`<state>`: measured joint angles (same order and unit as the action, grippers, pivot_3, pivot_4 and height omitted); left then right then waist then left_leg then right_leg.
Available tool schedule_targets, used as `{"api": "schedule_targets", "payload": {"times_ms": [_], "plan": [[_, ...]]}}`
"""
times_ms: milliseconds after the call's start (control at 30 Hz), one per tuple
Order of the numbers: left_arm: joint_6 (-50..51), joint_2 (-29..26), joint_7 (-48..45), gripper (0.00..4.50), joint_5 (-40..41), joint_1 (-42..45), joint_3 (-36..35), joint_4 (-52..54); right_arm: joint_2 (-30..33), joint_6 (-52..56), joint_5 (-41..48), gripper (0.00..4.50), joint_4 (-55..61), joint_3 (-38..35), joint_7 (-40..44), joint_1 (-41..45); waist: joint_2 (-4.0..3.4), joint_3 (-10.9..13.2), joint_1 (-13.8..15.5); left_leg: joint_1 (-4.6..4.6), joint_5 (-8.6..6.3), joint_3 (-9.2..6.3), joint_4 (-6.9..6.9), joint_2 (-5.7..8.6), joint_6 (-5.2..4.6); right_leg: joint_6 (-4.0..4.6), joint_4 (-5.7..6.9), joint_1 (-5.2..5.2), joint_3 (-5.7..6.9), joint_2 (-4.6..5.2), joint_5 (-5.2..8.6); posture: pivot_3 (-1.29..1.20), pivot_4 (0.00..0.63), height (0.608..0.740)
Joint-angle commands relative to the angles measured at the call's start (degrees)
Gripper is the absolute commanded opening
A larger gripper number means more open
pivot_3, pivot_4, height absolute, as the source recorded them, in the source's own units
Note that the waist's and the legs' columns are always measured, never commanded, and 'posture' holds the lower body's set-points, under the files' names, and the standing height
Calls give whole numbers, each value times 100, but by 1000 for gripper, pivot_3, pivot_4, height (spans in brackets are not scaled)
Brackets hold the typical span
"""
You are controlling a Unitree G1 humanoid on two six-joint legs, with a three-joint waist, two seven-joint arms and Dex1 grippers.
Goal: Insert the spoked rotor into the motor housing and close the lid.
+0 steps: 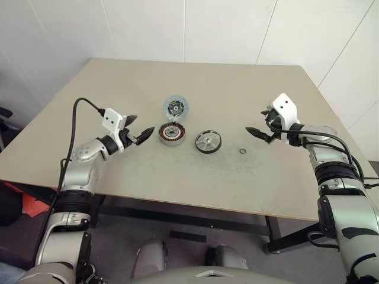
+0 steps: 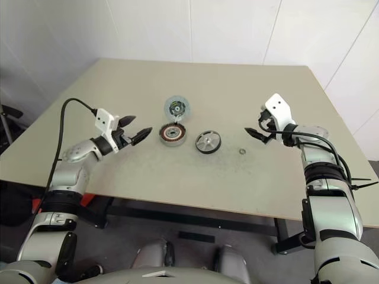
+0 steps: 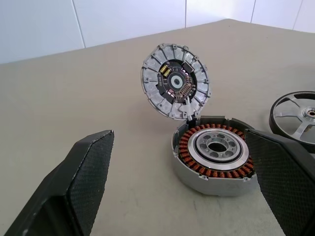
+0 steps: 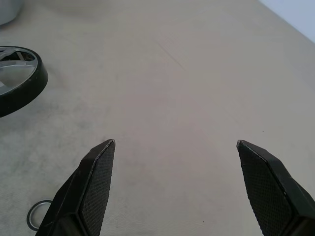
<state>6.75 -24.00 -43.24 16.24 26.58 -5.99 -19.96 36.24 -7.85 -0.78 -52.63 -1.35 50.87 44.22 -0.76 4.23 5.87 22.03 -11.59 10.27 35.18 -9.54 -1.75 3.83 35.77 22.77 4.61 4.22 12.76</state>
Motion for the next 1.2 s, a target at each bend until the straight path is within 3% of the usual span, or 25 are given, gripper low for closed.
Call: {"api": "schedule_targets", "payload": {"times_ms": [33,233,333,533,667,800,1200], "plan": [[-107,-33,8,4500,3,113,-39,98,0,-125,8,4485,75,12,-46,115,0,0,-1,0,0,0,0,0,0,0,0,0,0,0,0,0,0,740],[-103,-9,15,4500,-6,128,-25,74,-74,-109,28,4485,63,-68,-261,180,0,0,0,0,0,0,0,0,0,0,0,0,0,0,0,0,0,740],[-109,10,27,4500,-14,134,-15,60,-360,477,492,4485,416,-299,-175,205,0,0,-20,-2,1,0,1,-1,-1,0,2,-1,0,0,0,0,0,740],[-125,86,100,4500,-29,97,-29,115,-888,3675,1663,4485,1767,-1004,-971,378,-1,0,-14,-2,11,-1,0,-2,-12,1,9,3,0,-1,0,0,0,740],[-92,146,168,4500,79,143,-123,185,-898,5681,1897,4485,2231,-1093,-1560,501,0,0,52,-3,6,-2,-1,-1,-3,1,4,-2,0,-1,0,0,0,740],[-108,119,196,4500,44,133,-116,192,-740,7366,2251,4485,2407,-1136,-1603,545,-1,0,99,-5,7,-2,-3,-1,14,1,5,-3,0,-1,0,0,0,740],[-188,93,225,4500,-73,116,-43,116,-984,8342,2549,4485,3335,-1160,-1843,-75,0,0,143,-17,33,-4,-18,-1,61,-2,7,-2,0,-1,0,0,0,740]]}}
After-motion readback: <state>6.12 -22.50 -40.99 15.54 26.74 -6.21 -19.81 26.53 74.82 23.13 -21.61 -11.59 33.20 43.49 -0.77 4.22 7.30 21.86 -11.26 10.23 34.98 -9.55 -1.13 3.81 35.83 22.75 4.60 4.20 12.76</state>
